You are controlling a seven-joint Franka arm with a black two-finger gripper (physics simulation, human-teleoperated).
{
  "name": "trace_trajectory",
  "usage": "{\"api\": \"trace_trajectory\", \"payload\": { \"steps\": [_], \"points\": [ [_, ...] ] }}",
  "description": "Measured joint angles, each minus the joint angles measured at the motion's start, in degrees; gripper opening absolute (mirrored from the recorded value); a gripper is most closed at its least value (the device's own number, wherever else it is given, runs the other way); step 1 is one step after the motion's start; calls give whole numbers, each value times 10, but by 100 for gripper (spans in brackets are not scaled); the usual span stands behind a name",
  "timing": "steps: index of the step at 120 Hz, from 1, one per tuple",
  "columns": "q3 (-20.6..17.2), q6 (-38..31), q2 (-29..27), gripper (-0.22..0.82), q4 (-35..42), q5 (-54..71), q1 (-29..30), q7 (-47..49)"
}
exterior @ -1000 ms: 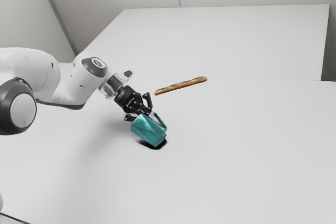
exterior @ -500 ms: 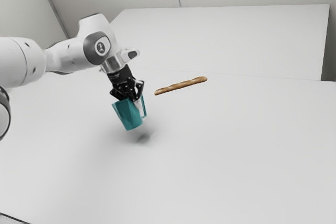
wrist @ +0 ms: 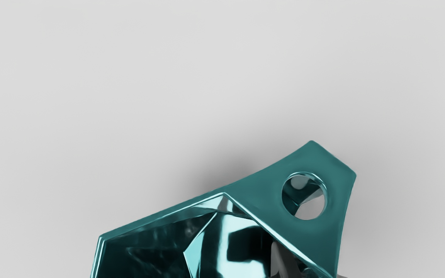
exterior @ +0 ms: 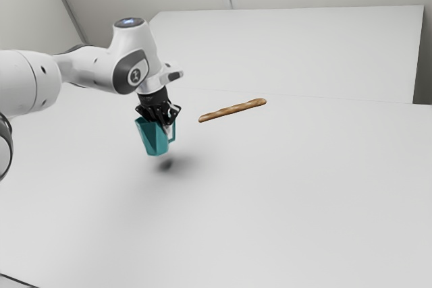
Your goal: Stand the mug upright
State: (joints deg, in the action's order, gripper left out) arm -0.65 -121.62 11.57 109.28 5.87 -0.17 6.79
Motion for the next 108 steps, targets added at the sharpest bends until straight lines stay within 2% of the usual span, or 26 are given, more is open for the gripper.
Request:
{"api": "trace_trajectory", "payload": {
  "steps": [60, 108],
  "points": [
    [-10, -99, -15, -18, 75, 79, -3, 34],
    [-9, -147, 8, -18, 90, 82, -1, 66]
  ]
}}
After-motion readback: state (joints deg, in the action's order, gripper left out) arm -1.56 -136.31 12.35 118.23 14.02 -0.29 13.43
